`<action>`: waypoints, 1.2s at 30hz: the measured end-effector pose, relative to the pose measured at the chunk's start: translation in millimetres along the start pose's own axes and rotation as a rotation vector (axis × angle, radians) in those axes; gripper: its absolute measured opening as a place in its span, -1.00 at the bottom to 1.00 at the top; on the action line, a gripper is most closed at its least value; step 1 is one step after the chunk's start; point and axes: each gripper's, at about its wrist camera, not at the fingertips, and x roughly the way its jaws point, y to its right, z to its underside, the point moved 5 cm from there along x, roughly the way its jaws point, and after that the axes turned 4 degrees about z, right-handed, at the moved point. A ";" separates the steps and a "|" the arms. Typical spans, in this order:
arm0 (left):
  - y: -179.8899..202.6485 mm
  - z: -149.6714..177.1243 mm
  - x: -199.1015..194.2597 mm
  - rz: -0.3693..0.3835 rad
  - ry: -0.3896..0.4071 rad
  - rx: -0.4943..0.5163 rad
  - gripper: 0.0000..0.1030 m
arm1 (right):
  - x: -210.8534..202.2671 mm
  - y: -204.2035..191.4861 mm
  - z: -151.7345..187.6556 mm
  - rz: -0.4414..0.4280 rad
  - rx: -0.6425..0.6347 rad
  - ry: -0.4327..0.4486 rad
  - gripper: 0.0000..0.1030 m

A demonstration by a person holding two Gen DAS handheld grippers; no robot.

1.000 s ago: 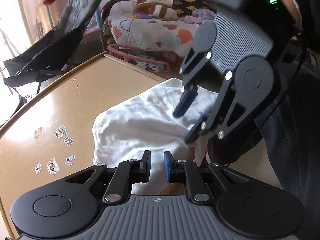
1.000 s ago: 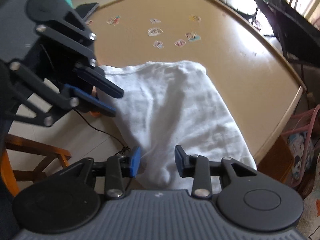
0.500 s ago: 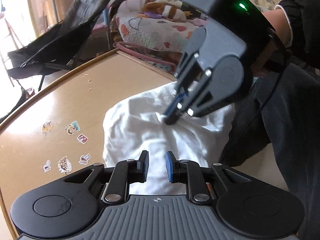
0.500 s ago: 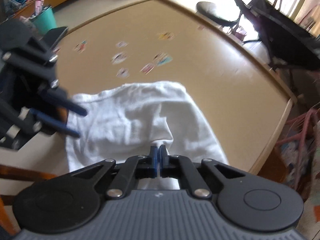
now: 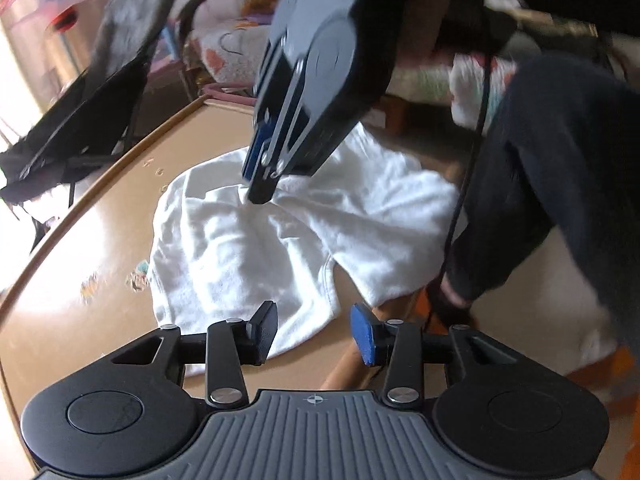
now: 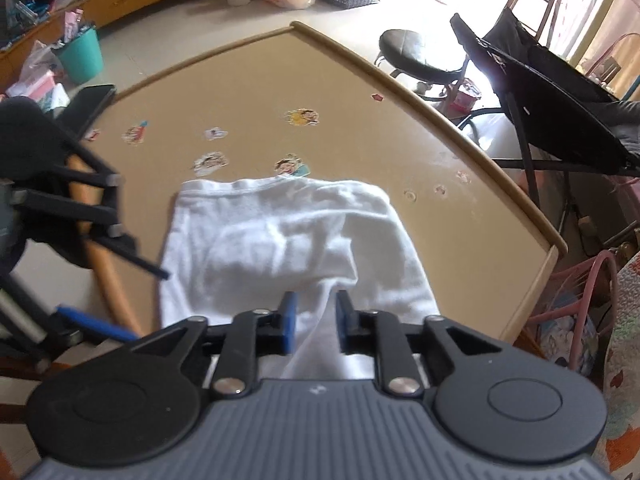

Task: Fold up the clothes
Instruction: 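Lay the white cloth flat on the table and open both grippers, then grasp the white T-shirt edge with the right gripper while the left gripper pinches it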

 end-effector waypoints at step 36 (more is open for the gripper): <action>-23.9 3.1 31.7 0.106 -0.035 -0.002 -0.84 | -14.5 -88.4 25.0 -0.124 -0.066 -0.091 -0.37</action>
